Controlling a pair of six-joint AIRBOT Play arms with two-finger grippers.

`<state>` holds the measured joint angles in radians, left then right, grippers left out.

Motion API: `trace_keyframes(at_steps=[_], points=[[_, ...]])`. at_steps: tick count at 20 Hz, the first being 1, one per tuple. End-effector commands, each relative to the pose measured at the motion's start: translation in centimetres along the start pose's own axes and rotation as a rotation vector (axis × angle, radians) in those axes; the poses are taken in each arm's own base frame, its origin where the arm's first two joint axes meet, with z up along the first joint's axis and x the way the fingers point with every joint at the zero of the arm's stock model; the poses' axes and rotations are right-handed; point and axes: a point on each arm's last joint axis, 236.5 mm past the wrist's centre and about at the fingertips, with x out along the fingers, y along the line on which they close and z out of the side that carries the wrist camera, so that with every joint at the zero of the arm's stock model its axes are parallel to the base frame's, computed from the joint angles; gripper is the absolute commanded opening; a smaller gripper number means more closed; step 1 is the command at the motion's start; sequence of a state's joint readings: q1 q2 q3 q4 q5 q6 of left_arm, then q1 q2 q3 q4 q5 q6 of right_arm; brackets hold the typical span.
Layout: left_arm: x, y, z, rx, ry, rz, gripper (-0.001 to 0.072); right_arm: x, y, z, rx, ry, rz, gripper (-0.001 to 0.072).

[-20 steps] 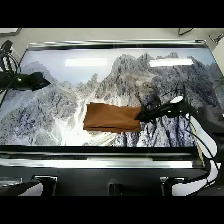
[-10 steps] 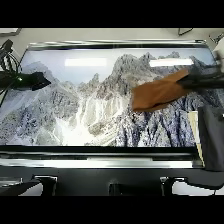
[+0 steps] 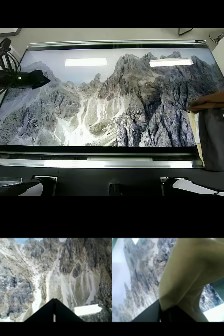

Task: Fold the clothes and pants, and hang the long-sleeved shirts on hangers.

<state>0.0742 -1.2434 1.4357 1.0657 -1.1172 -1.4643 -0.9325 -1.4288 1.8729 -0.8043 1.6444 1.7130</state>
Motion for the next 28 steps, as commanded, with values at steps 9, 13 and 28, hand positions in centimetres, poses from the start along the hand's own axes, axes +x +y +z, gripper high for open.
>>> trace_keyframes(at_steps=[9,13,28], points=[[0.0,-0.2,0.3,-0.002,-0.014,-0.008,0.0034,-10.7,-17.0,-2.9,0.387,-0.073,-0.593,0.0036],[0.0,-0.8,0.4,-0.015,-0.017,-0.033,0.0034,-10.6,-21.5,-6.6,0.431,0.004,-0.745,0.0036],[-0.3,-2.6,0.9,-0.052,-0.032,-0.108,0.0033,-3.9,-28.2,-14.3,0.361,0.251,-0.761,0.0711]])
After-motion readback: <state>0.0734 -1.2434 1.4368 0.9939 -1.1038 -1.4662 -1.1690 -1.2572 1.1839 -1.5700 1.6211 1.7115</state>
